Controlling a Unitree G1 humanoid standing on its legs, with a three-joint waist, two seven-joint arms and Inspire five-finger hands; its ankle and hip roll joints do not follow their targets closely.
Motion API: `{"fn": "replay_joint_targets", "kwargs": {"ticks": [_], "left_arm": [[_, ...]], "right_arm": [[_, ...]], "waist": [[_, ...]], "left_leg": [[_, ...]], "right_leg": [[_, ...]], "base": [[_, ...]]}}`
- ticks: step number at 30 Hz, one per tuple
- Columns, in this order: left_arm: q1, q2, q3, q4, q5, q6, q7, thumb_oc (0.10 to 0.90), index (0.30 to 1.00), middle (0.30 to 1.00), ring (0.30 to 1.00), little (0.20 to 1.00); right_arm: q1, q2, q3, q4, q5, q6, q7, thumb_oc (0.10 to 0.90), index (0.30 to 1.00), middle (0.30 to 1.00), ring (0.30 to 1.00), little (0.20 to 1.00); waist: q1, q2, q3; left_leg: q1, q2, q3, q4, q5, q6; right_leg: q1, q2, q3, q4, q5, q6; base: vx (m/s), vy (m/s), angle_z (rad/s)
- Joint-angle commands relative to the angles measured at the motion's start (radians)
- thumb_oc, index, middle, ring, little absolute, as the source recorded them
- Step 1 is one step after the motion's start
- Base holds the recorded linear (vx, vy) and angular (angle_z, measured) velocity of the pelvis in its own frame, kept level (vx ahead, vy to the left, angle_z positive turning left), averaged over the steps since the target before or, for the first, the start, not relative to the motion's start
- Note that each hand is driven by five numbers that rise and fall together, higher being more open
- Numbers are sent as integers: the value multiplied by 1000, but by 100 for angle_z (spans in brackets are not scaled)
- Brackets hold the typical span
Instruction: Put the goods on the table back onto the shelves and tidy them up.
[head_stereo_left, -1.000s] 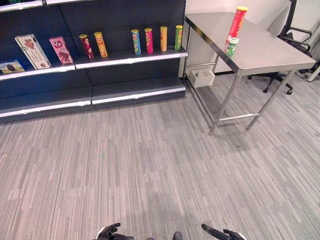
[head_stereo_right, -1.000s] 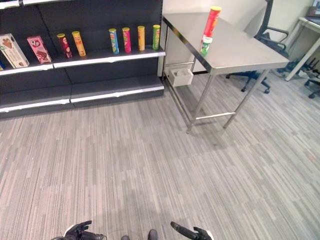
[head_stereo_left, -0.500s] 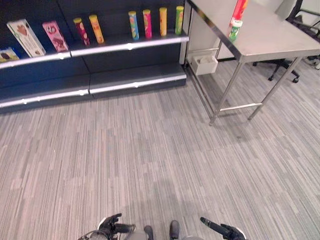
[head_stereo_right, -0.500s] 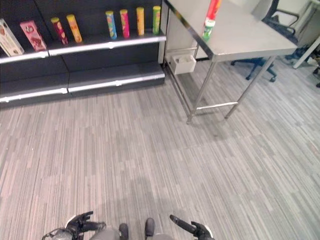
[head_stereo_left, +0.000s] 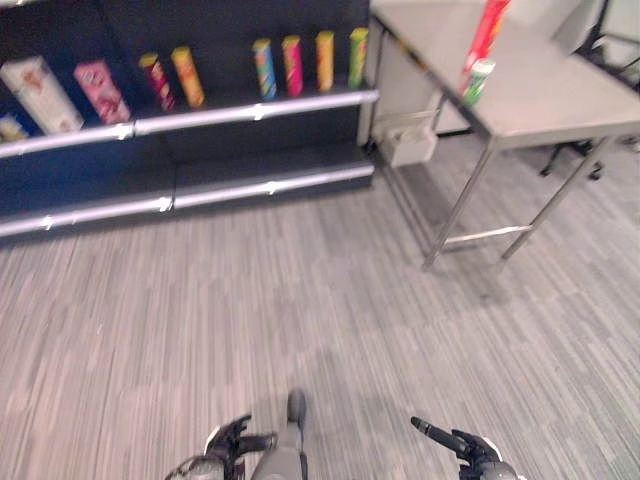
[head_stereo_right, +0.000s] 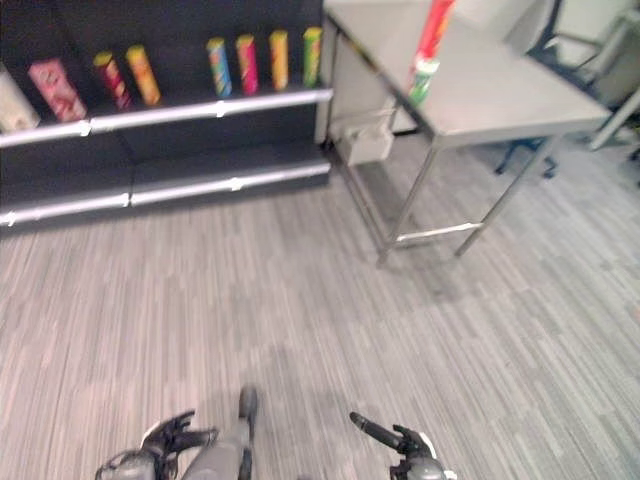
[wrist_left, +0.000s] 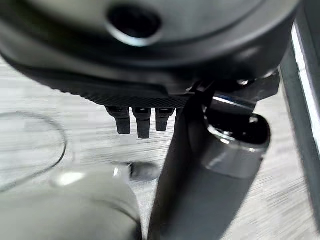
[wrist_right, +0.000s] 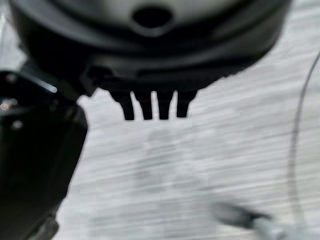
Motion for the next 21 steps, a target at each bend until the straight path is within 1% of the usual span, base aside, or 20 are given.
{"fn": "replay_joint_targets", "kwargs": {"ticks": [1, 2, 3, 4, 5, 6, 8, 9, 10, 11, 13, 14, 15, 16, 17, 18, 21], "left_arm": [[1, 68, -30, -33, 47, -8, 10, 800, 900, 900, 900, 900], [-5, 71, -29, -33, 49, -9, 13, 800, 900, 900, 900, 900], [-12, 76, -29, -37, 48, -6, 16, 800, 900, 900, 900, 900], [-18, 80, -31, -45, 41, -6, 22, 800, 900, 900, 900, 900], [-28, 89, -36, -43, 41, -6, 29, 800, 900, 900, 900, 900], [-33, 90, -37, -46, 37, -6, 29, 800, 900, 900, 900, 900], [-42, 88, -38, -48, 36, -8, 31, 800, 900, 900, 900, 900], [-49, 90, -39, -47, 36, -9, 33, 800, 900, 900, 900, 900], [-61, 88, -47, -43, 37, -13, 35, 800, 900, 900, 900, 900], [-65, 87, -49, -42, 34, -14, 36, 800, 900, 900, 900, 900], [-71, 85, -45, -38, 37, -14, 39, 800, 900, 900, 900, 900], [-71, 85, -45, -38, 37, -14, 39, 800, 900, 900, 900, 900], [-70, 79, -42, -33, 48, -16, 37, 800, 900, 900, 900, 900], [-70, 78, -41, -32, 48, -16, 37, 800, 900, 900, 900, 900], [-69, 75, -41, -25, 59, -18, 34, 800, 900, 900, 900, 900], [-67, 69, -43, -20, 66, -20, 32, 800, 900, 900, 900, 900], [-58, 52, -45, -20, 64, -19, 31, 800, 900, 900, 900, 900]], "right_arm": [[-14, -20, -18, -65, -20, -12, 12, 800, 900, 900, 900, 900], [-19, -19, -24, -64, -11, -15, 12, 800, 900, 900, 900, 900], [-26, -21, -30, -66, -4, -15, 9, 800, 900, 900, 900, 900], [-33, -23, -33, -73, 3, -15, 5, 800, 900, 900, 900, 900], [-34, -20, -37, -84, 13, -16, -2, 800, 900, 900, 900, 900], [-32, -16, -39, -85, 20, -17, -4, 800, 900, 900, 900, 900], [-22, -16, -45, -80, 23, -15, -4, 800, 900, 900, 900, 900], [-21, -17, -50, -72, 29, -14, -8, 800, 900, 900, 900, 900], [-24, -17, -56, -55, 31, -9, -11, 800, 900, 900, 900, 900], [-26, -17, -60, -50, 35, -8, -13, 800, 900, 900, 900, 900], [-29, -13, -66, -32, 44, -4, -17, 800, 900, 900, 900, 900], [-29, -13, -66, -32, 44, -5, -17, 800, 900, 900, 900, 900], [-28, -7, -65, -19, 40, -2, -14, 800, 900, 900, 900, 900], [-28, -7, -65, -19, 40, -2, -14, 800, 900, 900, 900, 900], [-23, -6, -59, -10, 29, 1, -10, 800, 900, 900, 900, 900], [-10, -7, -58, 0, 28, 0, -7, 800, 900, 900, 900, 900], [7, -19, -57, -8, 30, -8, -6, 800, 900, 900, 900, 900]], "waist": [[20, -23, 8], [17, -24, 17], [8, -18, 30], [-4, -6, 49], [-21, 20, 71], [-29, 35, 77], [-47, 41, 83], [-53, 44, 88], [-67, 41, 98], [-72, 34, 101], [-83, 16, 111], [-84, 19, 114], [-92, 7, 114], [-93, 9, 116], [-101, 1, 111], [-105, -11, 94], [-114, 1, 65]], "left_leg": [[-9, -10, -8, 34, -101, -54], [7, -23, -2, 39, -119, -38], [34, -33, 2, 40, -138, -22], [62, -37, 1, 37, -150, -8], [103, -36, 8, 29, -174, 10], [129, -27, 10, 21, -188, 13], [164, -26, 12, 13, -208, 8], [176, -24, 15, 11, -220, 3], [204, -21, 14, 10, -246, -13], [215, -27, 15, 10, -256, -16], [252, -35, 14, 10, -285, -30], [257, -32, 13, 10, -287, -31], [284, -32, 22, 10, -307, -44], [288, -29, 22, 10, -309, -45], [316, -25, 20, 10, -330, -56], [337, -31, 10, 10, -351, -62], [364, 6, -1, 10, -358, -83]], "right_leg": [[-73, -102, -29, 241, 53, 132], [-114, -118, -30, 339, 119, 147], [-169, -130, -33, 447, 194, 147], [-230, -139, -42, 545, 257, 144], [-294, -166, -84, 663, 311, 140], [-330, -185, -113, 690, 302, 133], [-370, -208, -166, 623, 251, 120], [-381, -216, -197, 556, 220, 114], [-386, -217, -257, 390, 194, 115], [-407, -212, -269, 322, 204, 120], [-423, -198, -297, 153, 259, 150], [-413, -193, -301, 142, 264, 150], [-439, -190, -332, 48, 309, 173], [-432, -186, -334, 41, 312, 173], [-440, -182, -329, -3, 336, 183], [-423, -181, -308, -23, 359, 176], [-396, -159, -311, -30, 360, 164]], "base": [[223, 236, 2], [181, 245, -7], [130, 249, -21], [156, 308, -9], [204, 299, 13], [283, 263, 30], [256, 89, 11], [325, -41, -7], [334, -83, 5], [335, -120, 5], [230, -100, 0], [297, -121, 3], [201, -79, 24], [393, -167, 26], [413, -189, 18], [495, -230, 5], [314, -197, 24]]}}
